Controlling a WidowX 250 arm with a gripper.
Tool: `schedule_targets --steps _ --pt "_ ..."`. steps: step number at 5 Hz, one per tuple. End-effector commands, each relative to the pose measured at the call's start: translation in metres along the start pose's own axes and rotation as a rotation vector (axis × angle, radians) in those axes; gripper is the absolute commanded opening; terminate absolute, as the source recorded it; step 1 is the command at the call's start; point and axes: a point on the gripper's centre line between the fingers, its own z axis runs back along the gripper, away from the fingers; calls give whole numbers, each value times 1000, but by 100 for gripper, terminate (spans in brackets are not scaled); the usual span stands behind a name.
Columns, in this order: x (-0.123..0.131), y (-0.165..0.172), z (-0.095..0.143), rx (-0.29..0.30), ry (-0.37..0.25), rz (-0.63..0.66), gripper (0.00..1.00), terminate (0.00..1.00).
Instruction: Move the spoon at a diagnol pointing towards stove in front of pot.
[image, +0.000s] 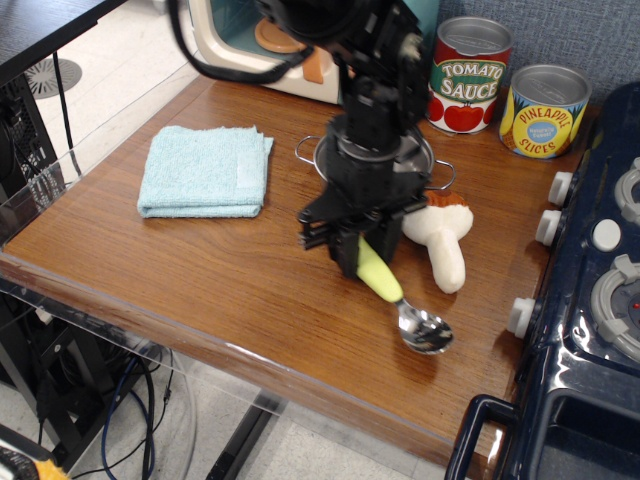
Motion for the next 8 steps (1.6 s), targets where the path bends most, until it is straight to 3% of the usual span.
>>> schedule_targets --steps 1,2,4,5,7,8 --pt "-5 -3 11 -25 -10 -43 0 0" --pt "-3 0 16 -18 -6 -7 100 0" --pt "2 0 26 -19 14 2 100 0" --pt "9 2 43 -58 18 22 100 0" --pt "17 16 100 -193 -29 -8 100 0" --pt "17 16 100 -193 -29 -8 100 0"
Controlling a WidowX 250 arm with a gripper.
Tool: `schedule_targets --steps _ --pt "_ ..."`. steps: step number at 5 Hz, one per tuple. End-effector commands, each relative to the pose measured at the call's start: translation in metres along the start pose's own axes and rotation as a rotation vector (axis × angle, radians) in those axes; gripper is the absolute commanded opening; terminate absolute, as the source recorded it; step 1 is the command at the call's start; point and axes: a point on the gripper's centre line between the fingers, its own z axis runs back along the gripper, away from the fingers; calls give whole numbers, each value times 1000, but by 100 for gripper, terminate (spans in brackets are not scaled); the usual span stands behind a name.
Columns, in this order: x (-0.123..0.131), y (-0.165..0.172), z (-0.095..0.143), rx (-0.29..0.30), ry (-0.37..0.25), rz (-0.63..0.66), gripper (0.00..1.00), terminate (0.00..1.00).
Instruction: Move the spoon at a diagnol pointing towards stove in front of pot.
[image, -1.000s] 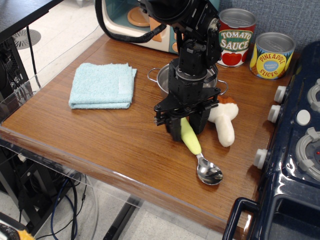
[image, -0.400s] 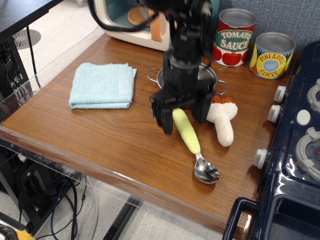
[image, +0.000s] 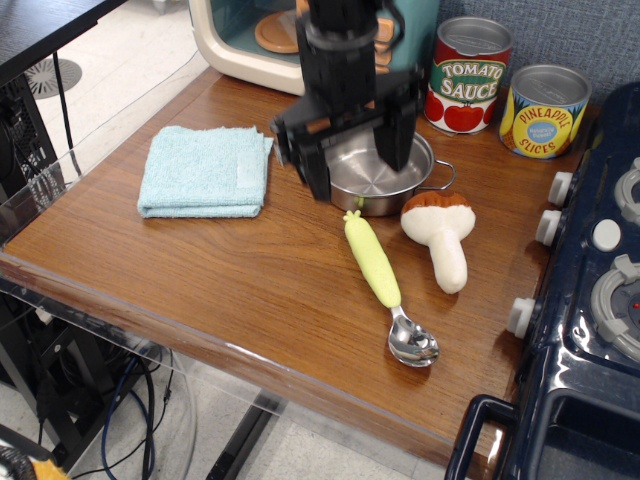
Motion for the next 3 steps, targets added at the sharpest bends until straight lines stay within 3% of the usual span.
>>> schedule_targets --steps 1,2,3 --pt "-4 7 18 -37 -26 -1 100 0" --pt "-4 7 18 -37 -26 -1 100 0" --pt "-4 7 18 -37 -26 -1 100 100"
